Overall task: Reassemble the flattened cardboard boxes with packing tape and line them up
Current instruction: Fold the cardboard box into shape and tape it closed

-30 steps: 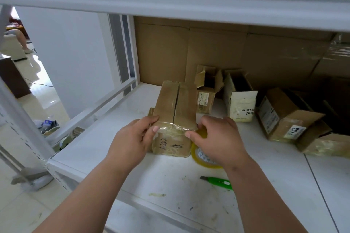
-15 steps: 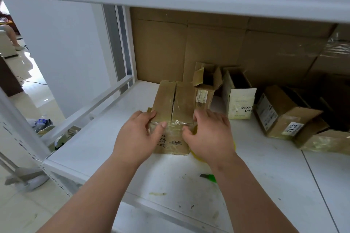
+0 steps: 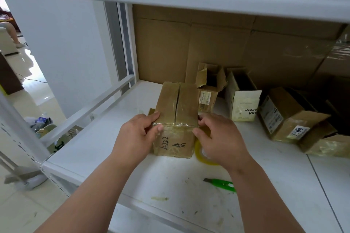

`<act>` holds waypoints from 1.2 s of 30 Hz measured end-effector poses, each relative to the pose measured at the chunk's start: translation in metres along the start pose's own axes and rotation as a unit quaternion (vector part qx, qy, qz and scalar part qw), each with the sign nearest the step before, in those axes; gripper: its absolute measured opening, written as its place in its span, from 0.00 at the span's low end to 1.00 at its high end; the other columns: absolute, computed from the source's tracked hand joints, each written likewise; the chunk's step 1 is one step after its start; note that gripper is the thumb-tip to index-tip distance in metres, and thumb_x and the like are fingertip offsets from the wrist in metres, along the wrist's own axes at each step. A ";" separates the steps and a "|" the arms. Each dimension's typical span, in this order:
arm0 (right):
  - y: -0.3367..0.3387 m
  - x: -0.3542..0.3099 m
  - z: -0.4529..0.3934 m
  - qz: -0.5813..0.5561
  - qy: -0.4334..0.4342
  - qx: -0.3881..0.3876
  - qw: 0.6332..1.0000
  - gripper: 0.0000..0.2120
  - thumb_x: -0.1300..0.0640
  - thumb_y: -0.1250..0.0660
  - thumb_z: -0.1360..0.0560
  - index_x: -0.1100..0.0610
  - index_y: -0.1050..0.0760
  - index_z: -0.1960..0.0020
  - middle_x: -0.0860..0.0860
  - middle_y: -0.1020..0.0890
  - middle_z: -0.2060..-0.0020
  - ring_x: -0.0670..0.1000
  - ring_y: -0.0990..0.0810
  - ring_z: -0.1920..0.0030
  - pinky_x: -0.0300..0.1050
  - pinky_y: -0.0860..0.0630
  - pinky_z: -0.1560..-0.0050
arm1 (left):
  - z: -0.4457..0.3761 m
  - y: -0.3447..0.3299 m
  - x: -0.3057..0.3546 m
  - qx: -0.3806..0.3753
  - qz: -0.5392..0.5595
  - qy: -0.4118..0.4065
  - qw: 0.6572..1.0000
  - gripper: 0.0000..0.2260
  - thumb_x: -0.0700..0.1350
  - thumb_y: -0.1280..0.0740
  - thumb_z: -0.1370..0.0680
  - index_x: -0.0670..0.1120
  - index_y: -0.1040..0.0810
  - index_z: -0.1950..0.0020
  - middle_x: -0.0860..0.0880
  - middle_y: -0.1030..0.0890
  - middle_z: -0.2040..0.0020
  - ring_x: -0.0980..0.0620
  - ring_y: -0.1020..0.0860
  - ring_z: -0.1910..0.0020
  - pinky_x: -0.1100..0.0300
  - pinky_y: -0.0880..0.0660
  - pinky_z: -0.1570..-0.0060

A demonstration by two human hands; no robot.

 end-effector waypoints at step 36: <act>-0.010 -0.022 0.012 -0.186 -0.036 -0.159 0.969 0.19 0.52 0.30 0.26 0.41 0.25 0.37 0.41 0.27 0.43 0.43 0.27 0.43 0.43 0.24 0.42 | -0.013 0.015 -0.011 0.053 -0.083 0.142 0.985 0.25 0.59 0.36 0.23 0.48 0.24 0.30 0.49 0.31 0.44 0.48 0.29 0.39 0.55 0.30 0.43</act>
Point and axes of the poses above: each hand's wrist, its own z-axis away from the middle knuckle, its own y-axis out of the back of the hand, x = y × z, the point moved 6 cm from there along -z, towards the middle knuckle
